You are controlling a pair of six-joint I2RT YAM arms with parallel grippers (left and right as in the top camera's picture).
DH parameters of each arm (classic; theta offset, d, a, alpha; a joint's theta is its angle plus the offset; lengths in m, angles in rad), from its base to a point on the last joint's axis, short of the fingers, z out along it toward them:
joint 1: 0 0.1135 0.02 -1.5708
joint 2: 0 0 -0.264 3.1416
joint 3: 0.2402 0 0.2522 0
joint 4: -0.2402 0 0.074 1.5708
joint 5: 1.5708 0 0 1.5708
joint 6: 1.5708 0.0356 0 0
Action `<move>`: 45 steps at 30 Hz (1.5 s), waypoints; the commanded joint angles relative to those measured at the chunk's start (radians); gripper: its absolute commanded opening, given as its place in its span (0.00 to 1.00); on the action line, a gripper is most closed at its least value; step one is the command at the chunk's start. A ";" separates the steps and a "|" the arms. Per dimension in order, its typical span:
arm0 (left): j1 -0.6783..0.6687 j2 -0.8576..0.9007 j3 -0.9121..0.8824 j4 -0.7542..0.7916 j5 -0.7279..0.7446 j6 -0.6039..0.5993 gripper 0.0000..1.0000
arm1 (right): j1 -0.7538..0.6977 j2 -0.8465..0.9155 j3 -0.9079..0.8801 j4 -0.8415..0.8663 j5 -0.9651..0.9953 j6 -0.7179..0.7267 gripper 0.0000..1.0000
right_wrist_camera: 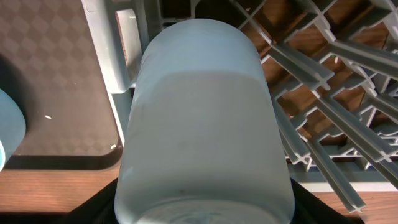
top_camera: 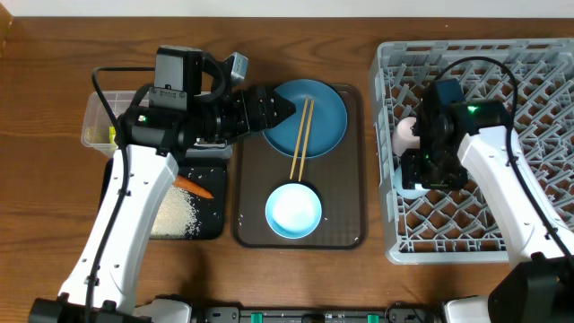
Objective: Sort waste into correct bins and load items into the dishwasher rack
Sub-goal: 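Open the right gripper to release the cup in the rack, then move the right gripper left to the chopsticks on the blue plate and grasp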
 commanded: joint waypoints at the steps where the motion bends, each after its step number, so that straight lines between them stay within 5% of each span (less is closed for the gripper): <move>1: 0.002 0.000 -0.004 0.000 -0.008 0.006 0.98 | 0.010 0.000 -0.006 -0.003 -0.014 0.003 0.17; 14: 0.002 0.000 -0.004 0.000 -0.008 0.006 0.98 | 0.010 0.000 -0.007 -0.007 0.019 0.003 0.88; 23: 0.002 0.000 -0.004 0.000 -0.008 0.006 0.98 | 0.008 -0.001 -0.005 0.005 -0.008 -0.011 0.93; 32: 0.002 0.000 -0.004 0.000 -0.008 0.006 0.98 | 0.011 -0.002 0.048 -0.007 -0.439 -0.236 0.91; 39: 0.002 0.000 -0.004 0.000 -0.008 0.006 0.98 | 0.032 -0.002 0.049 0.061 -0.528 -0.218 0.89; 45: 0.002 0.000 -0.004 0.000 -0.008 0.006 0.98 | 0.098 -0.001 0.046 0.283 -0.527 -0.017 0.78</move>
